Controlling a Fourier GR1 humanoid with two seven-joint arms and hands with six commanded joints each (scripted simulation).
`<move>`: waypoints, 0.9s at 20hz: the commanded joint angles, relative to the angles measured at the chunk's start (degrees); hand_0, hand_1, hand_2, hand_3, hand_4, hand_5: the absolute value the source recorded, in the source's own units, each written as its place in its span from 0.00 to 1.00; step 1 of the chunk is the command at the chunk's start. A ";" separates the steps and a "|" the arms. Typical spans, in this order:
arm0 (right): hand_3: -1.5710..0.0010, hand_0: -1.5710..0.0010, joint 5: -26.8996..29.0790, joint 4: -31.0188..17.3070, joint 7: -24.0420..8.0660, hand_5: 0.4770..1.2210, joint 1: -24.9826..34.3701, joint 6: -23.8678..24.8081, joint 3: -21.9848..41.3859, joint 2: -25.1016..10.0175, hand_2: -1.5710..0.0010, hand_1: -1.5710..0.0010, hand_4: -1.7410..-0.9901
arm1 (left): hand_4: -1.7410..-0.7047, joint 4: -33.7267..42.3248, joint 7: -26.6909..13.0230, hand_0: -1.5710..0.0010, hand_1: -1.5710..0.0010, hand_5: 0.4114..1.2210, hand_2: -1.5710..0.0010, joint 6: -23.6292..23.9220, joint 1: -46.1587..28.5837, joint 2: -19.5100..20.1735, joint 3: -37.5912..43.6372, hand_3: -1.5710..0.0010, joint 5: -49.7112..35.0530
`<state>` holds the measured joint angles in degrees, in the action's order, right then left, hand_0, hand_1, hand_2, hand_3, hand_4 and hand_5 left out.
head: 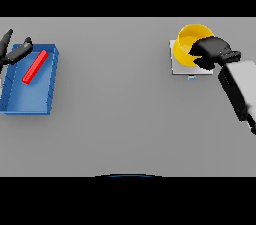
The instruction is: Pick up the red beaker and tilt it to pour out 1 green nut into yellow bowl. Pick up the yellow bowl and place it on the metallic measuring scale.
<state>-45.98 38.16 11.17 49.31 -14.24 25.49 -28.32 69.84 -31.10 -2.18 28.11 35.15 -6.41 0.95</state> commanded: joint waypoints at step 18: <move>0.97 0.95 1.84 -0.24 -2.73 0.42 0.72 -6.05 -0.90 -0.50 0.96 0.95 0.46 | 0.88 0.32 -0.98 1.00 1.00 0.43 1.00 -0.21 0.51 -0.30 -0.39 1.00 -0.02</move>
<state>-44.15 37.93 8.40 50.05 -20.28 24.59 -28.84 70.17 -32.07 -2.40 28.63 34.84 -6.81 0.93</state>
